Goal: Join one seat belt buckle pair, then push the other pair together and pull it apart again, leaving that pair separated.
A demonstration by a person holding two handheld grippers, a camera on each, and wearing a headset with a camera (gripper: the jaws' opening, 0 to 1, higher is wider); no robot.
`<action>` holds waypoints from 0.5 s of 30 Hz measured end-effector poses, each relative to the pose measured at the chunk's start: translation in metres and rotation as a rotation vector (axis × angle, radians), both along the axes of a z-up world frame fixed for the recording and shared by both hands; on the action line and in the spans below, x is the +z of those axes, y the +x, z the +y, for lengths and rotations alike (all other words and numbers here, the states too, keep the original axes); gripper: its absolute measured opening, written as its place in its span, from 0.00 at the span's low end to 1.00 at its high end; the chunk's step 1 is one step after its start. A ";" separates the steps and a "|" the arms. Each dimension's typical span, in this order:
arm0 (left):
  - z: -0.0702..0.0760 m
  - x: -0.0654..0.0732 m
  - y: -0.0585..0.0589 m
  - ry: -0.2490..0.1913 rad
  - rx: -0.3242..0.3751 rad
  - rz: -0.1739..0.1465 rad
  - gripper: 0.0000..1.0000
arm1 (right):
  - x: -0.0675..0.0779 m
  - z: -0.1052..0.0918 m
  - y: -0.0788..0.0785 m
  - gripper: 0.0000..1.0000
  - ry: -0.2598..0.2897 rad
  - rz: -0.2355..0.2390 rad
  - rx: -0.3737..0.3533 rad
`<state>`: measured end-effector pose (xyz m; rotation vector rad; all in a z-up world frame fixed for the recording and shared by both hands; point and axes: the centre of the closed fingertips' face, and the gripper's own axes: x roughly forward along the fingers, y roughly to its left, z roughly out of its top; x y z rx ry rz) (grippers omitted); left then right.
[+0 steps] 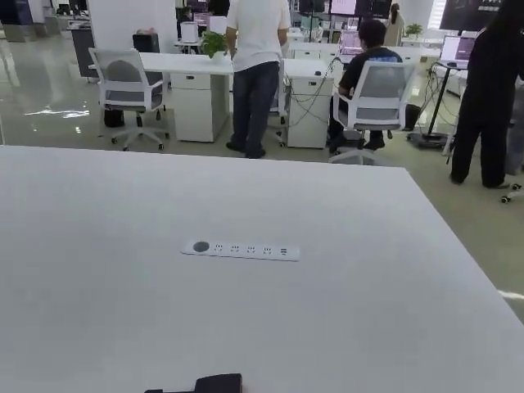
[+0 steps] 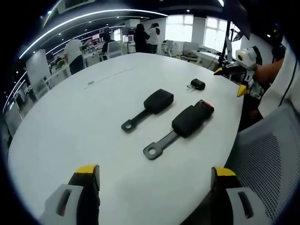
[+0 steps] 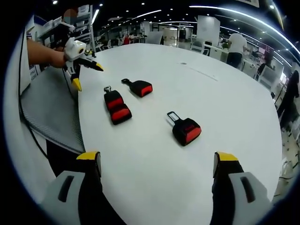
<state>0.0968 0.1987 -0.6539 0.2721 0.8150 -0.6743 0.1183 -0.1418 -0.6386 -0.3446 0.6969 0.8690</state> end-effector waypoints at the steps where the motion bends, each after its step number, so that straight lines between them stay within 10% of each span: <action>1: -0.001 0.000 -0.002 0.010 -0.010 0.003 1.00 | 0.001 -0.001 0.001 1.00 0.003 0.001 -0.001; 15: 0.000 -0.003 -0.003 0.007 -0.022 0.007 1.00 | -0.006 -0.001 -0.009 0.99 -0.025 0.004 0.009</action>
